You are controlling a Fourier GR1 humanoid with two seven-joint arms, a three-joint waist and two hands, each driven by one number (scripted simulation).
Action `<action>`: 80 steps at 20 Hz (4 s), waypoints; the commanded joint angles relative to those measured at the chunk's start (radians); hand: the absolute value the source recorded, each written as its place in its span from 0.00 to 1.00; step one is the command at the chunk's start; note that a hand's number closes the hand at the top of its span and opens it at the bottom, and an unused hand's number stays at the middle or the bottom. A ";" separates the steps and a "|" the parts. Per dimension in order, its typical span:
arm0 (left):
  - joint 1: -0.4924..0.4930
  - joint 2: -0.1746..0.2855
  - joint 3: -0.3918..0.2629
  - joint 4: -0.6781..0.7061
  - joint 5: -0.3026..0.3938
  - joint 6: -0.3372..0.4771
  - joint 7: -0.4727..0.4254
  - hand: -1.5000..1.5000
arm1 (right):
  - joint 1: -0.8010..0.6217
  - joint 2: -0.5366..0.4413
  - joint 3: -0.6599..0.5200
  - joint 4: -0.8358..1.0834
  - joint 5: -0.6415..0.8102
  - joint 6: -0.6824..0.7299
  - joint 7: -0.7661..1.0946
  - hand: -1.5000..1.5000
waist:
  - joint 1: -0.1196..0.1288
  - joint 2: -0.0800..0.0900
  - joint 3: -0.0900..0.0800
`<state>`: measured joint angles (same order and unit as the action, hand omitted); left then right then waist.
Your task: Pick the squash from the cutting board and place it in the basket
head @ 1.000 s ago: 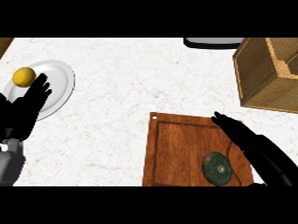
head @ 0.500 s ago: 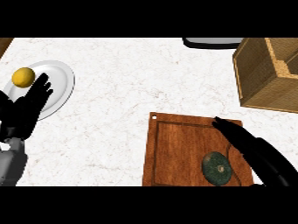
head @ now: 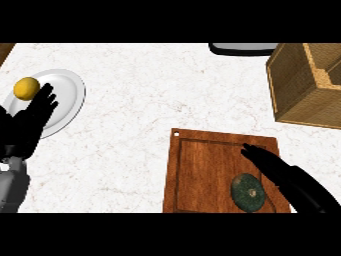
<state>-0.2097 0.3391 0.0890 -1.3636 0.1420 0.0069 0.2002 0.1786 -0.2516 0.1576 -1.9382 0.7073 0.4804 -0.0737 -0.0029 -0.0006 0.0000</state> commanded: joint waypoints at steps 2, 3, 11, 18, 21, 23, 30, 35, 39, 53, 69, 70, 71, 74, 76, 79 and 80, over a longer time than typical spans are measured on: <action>0.019 0.013 0.039 -0.053 0.015 -0.044 0.038 0.50 | 0.054 0.012 0.040 -0.075 0.057 -0.004 0.015 0.00 | 0.000 -0.001 0.000; -0.045 -0.012 0.019 0.034 -0.024 -0.025 0.000 0.50 | 0.069 -0.013 0.032 -0.023 0.089 -0.040 -0.038 0.00 | -0.003 0.000 0.000; 0.070 -0.051 0.019 -0.081 -0.054 -0.027 0.019 0.50 | -0.017 0.040 0.041 0.099 0.168 -0.101 -0.008 0.00 | 0.004 0.000 0.000; -0.060 -0.018 0.082 0.078 -0.036 -0.074 -0.017 0.50 | -0.029 0.035 0.155 0.122 0.310 -0.136 -0.013 1.00 | -0.001 0.001 0.000; 0.006 -0.057 0.052 -0.042 -0.061 -0.050 0.024 0.50 | -0.034 0.051 0.166 0.161 0.332 -0.156 -0.027 1.00 | 0.002 0.000 0.000; -0.023 -0.047 0.062 0.014 -0.083 -0.055 0.004 0.50 | 0.017 -0.002 0.131 0.118 0.306 -0.137 -0.072 1.00 | 0.000 0.000 0.000; -0.030 -0.033 0.087 0.043 -0.047 -0.082 -0.003 0.50 | 0.231 0.208 0.505 -0.002 0.519 -0.202 0.230 1.00 | -0.008 -0.001 -0.001; 0.042 -0.084 0.057 -0.045 -0.087 -0.038 0.001 0.50 | 0.241 0.210 0.601 0.029 0.554 -0.245 0.301 1.00 | 0.001 -0.001 0.000; -0.010 -0.039 0.086 -0.053 -0.047 -0.074 0.055 0.50 | 0.350 0.239 0.619 -0.062 0.409 -0.308 0.247 1.00 | -0.004 -0.002 0.001; 0.056 -0.062 0.081 -0.072 -0.051 -0.075 0.017 0.50 | 0.323 0.250 0.675 -0.397 0.330 -0.510 0.270 1.00 | -0.007 -0.007 -0.002; -0.025 -0.065 0.061 -0.030 -0.085 -0.061 0.023 0.50 | -0.220 0.252 0.421 -0.586 0.332 -0.334 0.807 1.00 | 0.023 0.011 -0.003; -0.014 -0.057 0.077 -0.006 -0.053 -0.091 0.028 0.50 | -0.267 0.252 0.404 -0.580 0.329 -0.328 0.856 1.00 | 0.024 0.010 -0.004; 0.011 -0.064 0.059 -0.036 -0.078 -0.083 0.000 0.50 | -0.339 0.252 0.343 -0.550 0.326 -0.309 0.880 1.00 | 0.031 0.009 -0.004; -0.028 -0.058 0.072 -0.026 -0.081 -0.064 0.020 0.50 | -0.517 0.252 0.183 -0.496 0.321 -0.186 0.946 1.00 | 0.020 0.006 -0.003; -0.003 -0.097 0.029 -0.040 -0.098 -0.056 0.032 0.50 | -0.642 0.252 0.032 -0.388 0.255 -0.171 0.937 1.00 | 0.023 0.006 -0.001; -0.001 -0.072 0.065 -0.057 -0.081 -0.059 0.037 0.50 | -0.795 0.237 -0.151 -0.289 0.203 -0.096 0.939 1.00 | 0.016 0.003 -0.001; -0.021 -0.027 0.101 -0.008 -0.041 -0.116 0.032 0.50 | -0.787 0.194 -0.246 -0.244 0.140 -0.134 0.868 1.00 | 0.014 0.007 0.000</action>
<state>-0.2224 0.2756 0.1564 -1.3999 0.0685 -0.0655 0.2373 -0.4690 -0.0154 0.1456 -2.2672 0.9818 0.3079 0.8178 0.0147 0.0047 -0.0014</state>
